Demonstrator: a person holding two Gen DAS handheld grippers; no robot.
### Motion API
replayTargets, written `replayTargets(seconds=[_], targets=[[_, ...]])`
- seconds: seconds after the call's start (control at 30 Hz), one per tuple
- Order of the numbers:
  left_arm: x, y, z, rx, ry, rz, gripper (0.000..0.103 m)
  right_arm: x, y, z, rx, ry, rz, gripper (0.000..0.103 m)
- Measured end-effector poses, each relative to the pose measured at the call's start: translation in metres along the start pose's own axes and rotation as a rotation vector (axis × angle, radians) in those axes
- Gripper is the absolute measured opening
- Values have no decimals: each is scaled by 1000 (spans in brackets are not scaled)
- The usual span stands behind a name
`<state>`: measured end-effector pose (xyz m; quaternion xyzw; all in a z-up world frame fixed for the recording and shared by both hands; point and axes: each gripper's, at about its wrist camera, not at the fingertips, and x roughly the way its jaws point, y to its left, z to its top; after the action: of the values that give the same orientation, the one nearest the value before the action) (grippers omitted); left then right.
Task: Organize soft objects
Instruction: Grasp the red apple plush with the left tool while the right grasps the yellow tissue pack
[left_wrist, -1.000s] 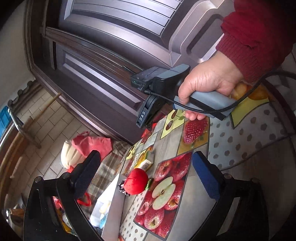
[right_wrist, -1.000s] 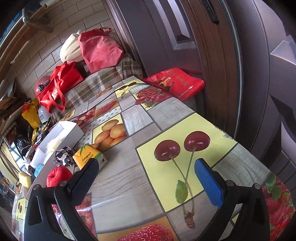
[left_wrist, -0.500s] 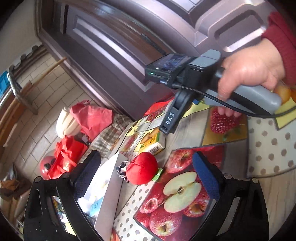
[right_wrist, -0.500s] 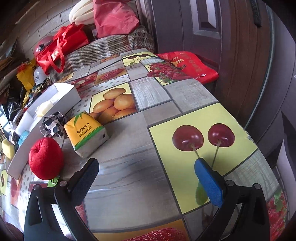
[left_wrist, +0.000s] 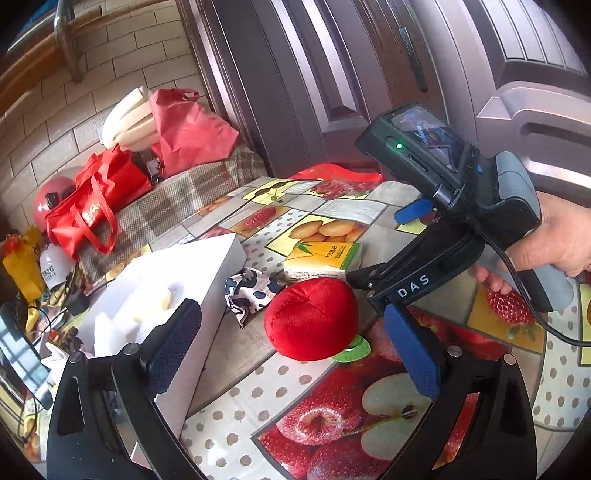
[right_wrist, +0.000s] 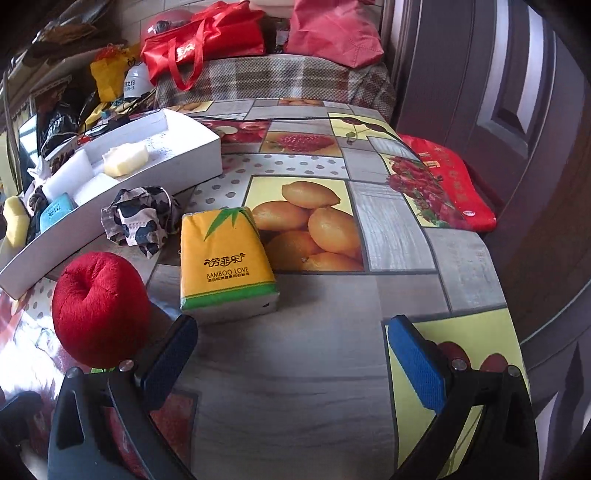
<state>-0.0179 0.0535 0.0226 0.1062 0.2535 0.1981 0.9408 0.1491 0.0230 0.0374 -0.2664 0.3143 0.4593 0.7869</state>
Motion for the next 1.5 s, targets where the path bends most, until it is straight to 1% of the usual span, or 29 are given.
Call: replayTargets(seconds=[0.03, 0.1, 0.2, 0.23, 0.3, 0.37, 0.43, 0.5, 0.57, 0.63, 0.67, 0.7, 0.73, 0.77, 0.8, 0.83, 0.87, 0.9, 1.07, 1.33, 1.43, 1.5], targets=[[2, 1, 1, -10, 2, 5, 100, 2, 4, 3, -28, -3, 3, 103], [4, 14, 1, -64, -4, 14, 100, 5, 10, 5, -69, 3, 10, 103], [-2, 42, -3, -210, -36, 21, 100, 2, 11, 4, -77, -9, 42, 103], [-2, 51, -5, -256, -33, 17, 100, 0, 9, 3, -70, -10, 58, 103], [6, 60, -7, -303, 3, -11, 100, -5, 3, 2, -35, -32, 74, 103], [11, 58, -5, -289, 28, -29, 100, -12, -7, 2, 32, -84, 102, 103], [11, 49, -2, -237, 23, -42, 100, -16, -21, 3, 119, -123, 138, 103], [12, 40, 0, -195, 19, -53, 100, -11, -30, 6, 189, -119, 172, 103], [20, 35, 3, -181, 43, -69, 100, -1, -33, 12, 230, -98, 202, 103], [34, 33, 6, -179, 101, -93, 100, 3, -30, 18, 242, -98, 224, 102], [44, 32, 6, -179, 147, -105, 100, 4, -27, 21, 236, -100, 231, 101], [53, 31, 6, -178, 197, -118, 98, 6, -23, 24, 226, -100, 234, 97], [61, 29, 5, -176, 237, -134, 96, 8, -20, 26, 214, -96, 235, 93], [65, 28, 4, -175, 261, -148, 86, 11, -16, 27, 203, -87, 237, 89], [67, 27, 3, -174, 270, -156, 64, 14, -13, 29, 192, -76, 237, 87], [67, 27, 3, -178, 271, -156, 63, 16, -10, 30, 182, -63, 233, 84], [66, 28, 2, -185, 266, -162, 63, 19, -7, 31, 173, -50, 229, 74], [65, 29, 1, -194, 260, -168, 63, 21, -4, 32, 162, -40, 229, 68], [58, 36, -1, -240, 226, -146, 62, 23, 2, 32, 130, -27, 208, 68], [44, 39, 1, -241, 158, -77, 62, 20, 6, 32, 112, -53, 224, 68], [47, 41, 1, -251, 170, -69, 62, 24, 8, 34, 114, -27, 212, 68], [48, 44, 1, -258, 173, -68, 62, 30, 7, 35, 128, -5, 221, 68]])
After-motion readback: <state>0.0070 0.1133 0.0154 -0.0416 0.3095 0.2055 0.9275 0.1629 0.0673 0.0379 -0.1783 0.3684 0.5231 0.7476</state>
